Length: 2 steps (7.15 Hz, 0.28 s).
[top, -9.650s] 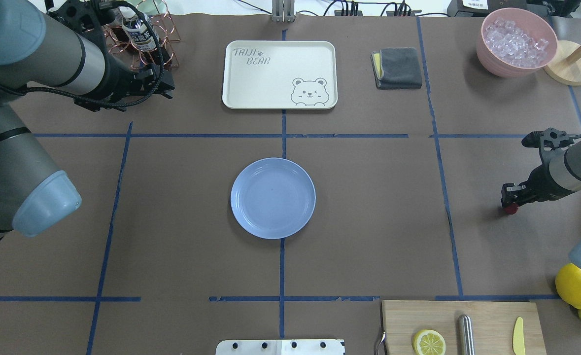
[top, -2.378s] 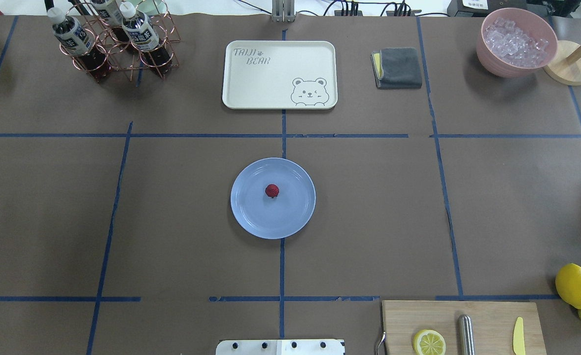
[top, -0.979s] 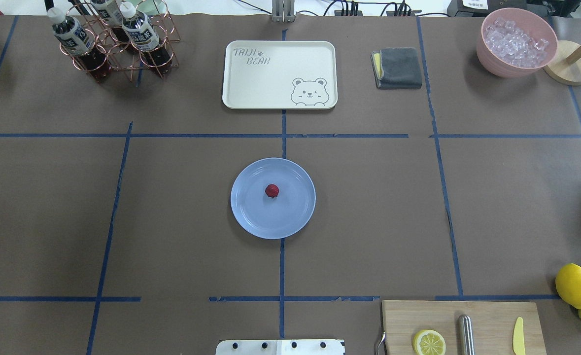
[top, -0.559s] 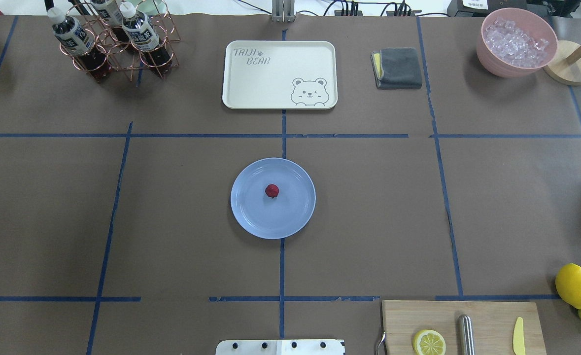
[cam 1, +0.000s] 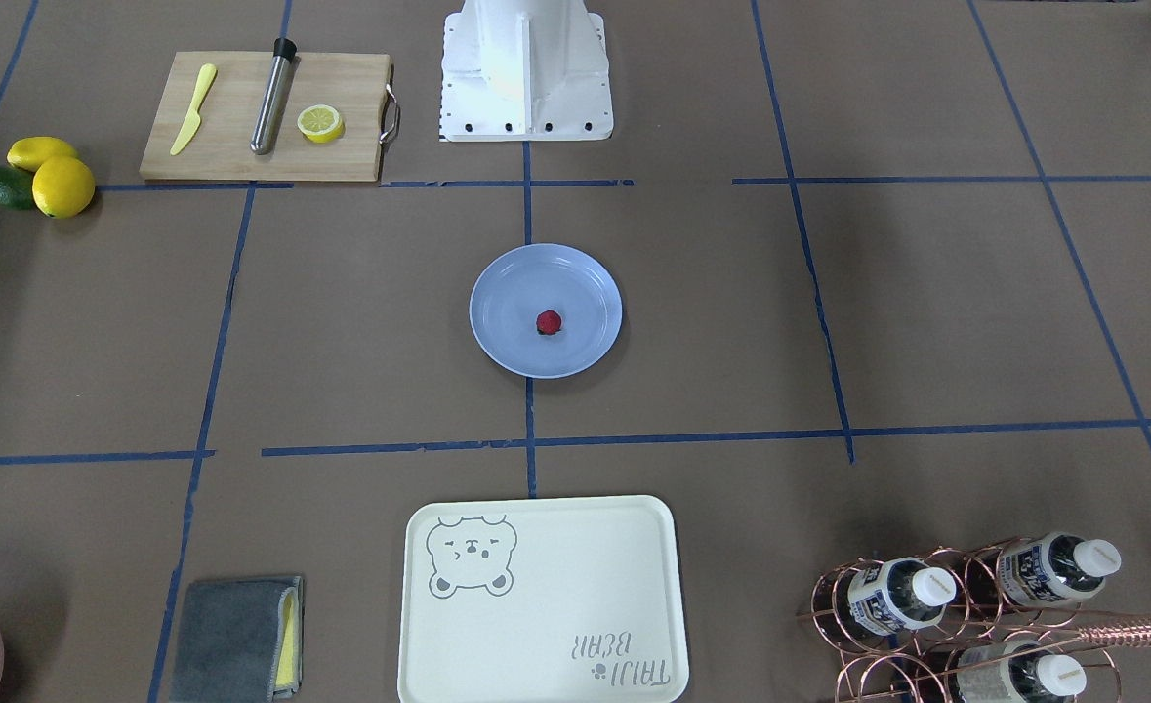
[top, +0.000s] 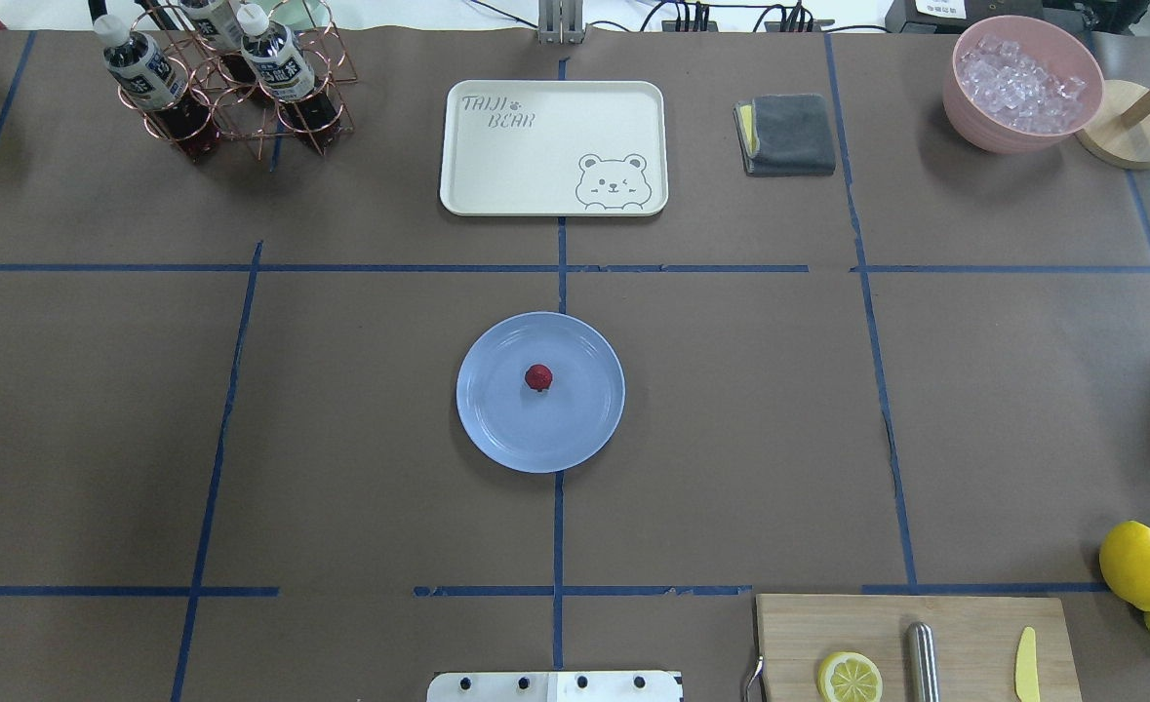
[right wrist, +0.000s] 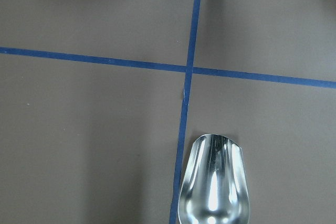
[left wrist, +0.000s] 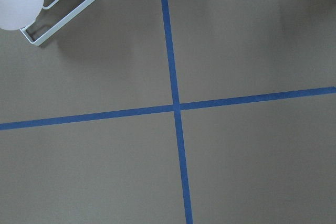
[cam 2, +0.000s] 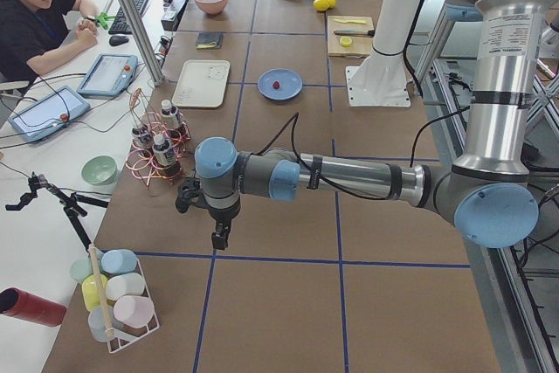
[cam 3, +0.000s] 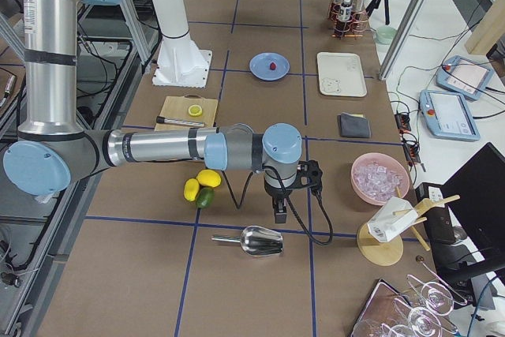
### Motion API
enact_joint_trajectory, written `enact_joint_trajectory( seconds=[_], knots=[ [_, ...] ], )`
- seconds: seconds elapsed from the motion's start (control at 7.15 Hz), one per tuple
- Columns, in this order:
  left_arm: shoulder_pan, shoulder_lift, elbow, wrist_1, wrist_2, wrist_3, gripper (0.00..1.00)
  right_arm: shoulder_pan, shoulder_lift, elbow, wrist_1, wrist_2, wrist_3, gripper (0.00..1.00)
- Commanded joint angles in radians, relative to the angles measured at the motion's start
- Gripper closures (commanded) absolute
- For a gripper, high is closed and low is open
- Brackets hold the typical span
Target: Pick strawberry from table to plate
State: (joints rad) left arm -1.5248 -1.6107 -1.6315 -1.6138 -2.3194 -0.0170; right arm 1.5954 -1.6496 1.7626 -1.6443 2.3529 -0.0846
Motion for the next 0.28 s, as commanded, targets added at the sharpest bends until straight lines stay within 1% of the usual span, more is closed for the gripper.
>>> enact_joint_trajectory(
  seconds=[0.0,0.14],
  knots=[
    [0.0,0.002,0.004,0.003,-0.002,-0.038,0.0,0.002,-0.005,-0.003,0.0,0.0,0.0,0.0],
    [0.0,0.0,-0.001,-0.003,0.0,-0.111,0.0,0.002,-0.006,-0.003,0.0,0.0,0.0,0.0]
  ],
)
